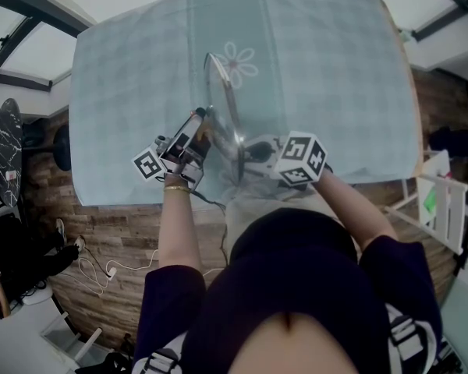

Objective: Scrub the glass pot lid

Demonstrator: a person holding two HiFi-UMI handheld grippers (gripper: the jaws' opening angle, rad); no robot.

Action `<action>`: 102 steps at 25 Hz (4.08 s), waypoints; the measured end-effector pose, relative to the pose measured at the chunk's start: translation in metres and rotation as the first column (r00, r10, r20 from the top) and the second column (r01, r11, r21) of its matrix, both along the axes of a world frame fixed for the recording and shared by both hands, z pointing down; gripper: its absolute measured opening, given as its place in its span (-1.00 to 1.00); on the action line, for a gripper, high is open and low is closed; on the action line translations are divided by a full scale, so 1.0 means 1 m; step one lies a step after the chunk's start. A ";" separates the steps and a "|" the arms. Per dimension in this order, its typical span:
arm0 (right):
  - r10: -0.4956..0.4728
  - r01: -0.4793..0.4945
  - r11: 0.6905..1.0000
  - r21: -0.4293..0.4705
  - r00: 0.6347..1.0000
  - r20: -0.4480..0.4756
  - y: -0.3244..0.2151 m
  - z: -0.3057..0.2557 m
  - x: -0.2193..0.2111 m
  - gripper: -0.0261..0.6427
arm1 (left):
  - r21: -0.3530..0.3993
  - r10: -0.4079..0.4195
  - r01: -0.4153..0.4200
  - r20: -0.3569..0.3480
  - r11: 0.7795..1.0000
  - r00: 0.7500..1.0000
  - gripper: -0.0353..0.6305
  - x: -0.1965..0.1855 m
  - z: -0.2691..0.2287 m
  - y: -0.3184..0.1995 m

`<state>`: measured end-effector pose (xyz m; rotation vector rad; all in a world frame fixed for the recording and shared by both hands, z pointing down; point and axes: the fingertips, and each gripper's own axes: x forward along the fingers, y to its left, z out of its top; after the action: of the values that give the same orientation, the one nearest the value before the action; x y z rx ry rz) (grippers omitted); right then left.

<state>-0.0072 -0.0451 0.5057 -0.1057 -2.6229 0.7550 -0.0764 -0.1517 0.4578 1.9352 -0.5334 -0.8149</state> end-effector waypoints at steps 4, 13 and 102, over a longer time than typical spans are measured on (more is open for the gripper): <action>-0.007 0.007 1.000 0.008 1.000 0.002 0.006 -0.005 0.005 -0.68 | -0.002 -0.013 0.013 0.010 1.000 1.000 -0.39 0.000 -0.001 0.000; -0.023 0.023 0.999 0.026 1.000 -0.006 0.019 -0.006 0.017 -0.68 | -0.004 -0.034 0.035 0.023 0.999 0.999 -0.39 0.001 -0.001 0.000; 0.693 -0.672 0.707 0.219 0.720 -0.030 -0.089 -0.006 0.182 -0.68 | -0.227 -0.004 0.279 0.769 0.933 0.639 -0.39 0.048 0.084 -0.045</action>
<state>0.1745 -0.1336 0.4996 1.0025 -2.5839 0.6814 -0.0287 -0.1968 0.5415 1.8625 -1.2641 0.0798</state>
